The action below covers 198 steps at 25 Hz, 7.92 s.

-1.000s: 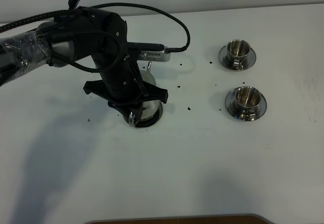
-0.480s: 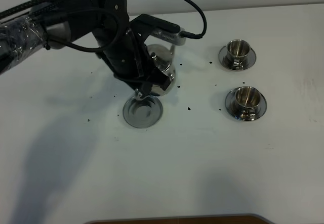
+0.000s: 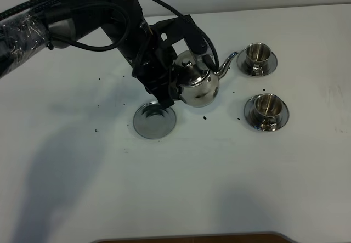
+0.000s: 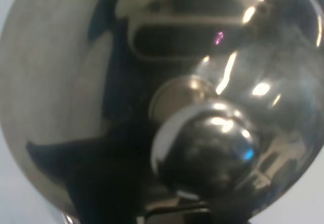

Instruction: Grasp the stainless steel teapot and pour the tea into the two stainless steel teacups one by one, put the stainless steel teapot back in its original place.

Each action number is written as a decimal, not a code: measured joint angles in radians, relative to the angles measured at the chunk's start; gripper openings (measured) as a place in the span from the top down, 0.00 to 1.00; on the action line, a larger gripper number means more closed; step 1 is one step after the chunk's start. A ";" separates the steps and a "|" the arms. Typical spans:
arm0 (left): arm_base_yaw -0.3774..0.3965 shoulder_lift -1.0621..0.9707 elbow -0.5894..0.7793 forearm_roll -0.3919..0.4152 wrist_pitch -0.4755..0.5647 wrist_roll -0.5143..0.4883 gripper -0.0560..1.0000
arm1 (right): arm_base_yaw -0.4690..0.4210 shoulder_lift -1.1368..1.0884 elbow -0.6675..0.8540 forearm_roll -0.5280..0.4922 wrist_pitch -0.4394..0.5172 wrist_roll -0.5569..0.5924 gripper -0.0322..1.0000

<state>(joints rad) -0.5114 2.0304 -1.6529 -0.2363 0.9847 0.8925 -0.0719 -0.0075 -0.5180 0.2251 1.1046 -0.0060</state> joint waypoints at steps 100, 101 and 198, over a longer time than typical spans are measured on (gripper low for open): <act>-0.192 0.227 -0.009 0.814 -0.623 0.096 0.72 | 0.000 0.000 0.000 0.003 -0.001 0.000 0.50; -0.192 0.227 -0.009 0.815 -0.623 0.097 0.72 | 0.000 0.000 0.000 0.003 -0.001 0.000 0.50; -0.240 0.233 -0.045 1.462 -0.821 0.100 0.72 | 0.000 0.000 0.000 0.003 -0.001 0.000 0.50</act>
<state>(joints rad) -0.7514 2.2638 -1.6976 1.2256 0.1632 0.9922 -0.0719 -0.0075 -0.5180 0.2281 1.1040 -0.0060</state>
